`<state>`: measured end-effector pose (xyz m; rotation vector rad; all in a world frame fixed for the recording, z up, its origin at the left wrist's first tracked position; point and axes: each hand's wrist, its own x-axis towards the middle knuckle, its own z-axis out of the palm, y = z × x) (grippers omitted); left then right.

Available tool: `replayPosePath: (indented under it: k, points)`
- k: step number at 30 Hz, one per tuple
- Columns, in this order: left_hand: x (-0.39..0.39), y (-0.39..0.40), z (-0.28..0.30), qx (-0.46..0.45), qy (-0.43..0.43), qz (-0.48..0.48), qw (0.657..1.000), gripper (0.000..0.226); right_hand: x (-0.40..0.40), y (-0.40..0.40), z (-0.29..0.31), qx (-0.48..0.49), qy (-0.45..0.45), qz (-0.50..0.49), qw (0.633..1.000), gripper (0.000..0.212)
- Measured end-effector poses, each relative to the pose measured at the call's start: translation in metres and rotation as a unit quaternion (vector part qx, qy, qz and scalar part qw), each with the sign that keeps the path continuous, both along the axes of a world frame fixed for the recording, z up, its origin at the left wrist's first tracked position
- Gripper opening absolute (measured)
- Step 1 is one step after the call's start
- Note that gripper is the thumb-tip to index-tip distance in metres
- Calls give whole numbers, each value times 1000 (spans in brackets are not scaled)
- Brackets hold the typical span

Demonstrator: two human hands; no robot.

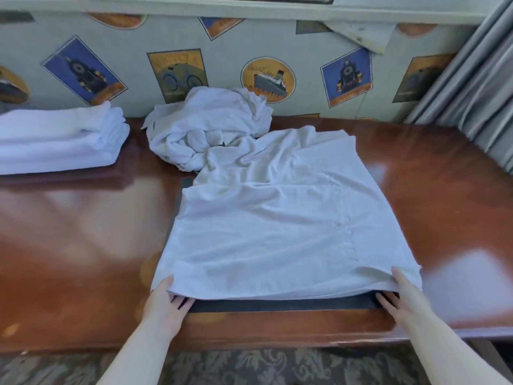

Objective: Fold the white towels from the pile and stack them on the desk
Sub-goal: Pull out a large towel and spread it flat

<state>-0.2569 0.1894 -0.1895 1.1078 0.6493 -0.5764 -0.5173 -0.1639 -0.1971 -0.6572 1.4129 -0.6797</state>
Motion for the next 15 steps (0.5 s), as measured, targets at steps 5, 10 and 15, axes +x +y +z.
replayPosePath:
  k: [5, 10, 15]
  points:
    - [-6, -1, -8, 18, -15, 50, 998, 41, 1, -12, -3, -6, 39, -52, 998, 59]
    - [-11, 0, -9, 36, -30, 108, 993, 40, -13, -14, 0, -40, 18, -70, 997, 46]
    - [-25, -2, -11, 85, -42, 155, 983, 36, -41, -16, -5, -70, 33, -66, 995, 40]
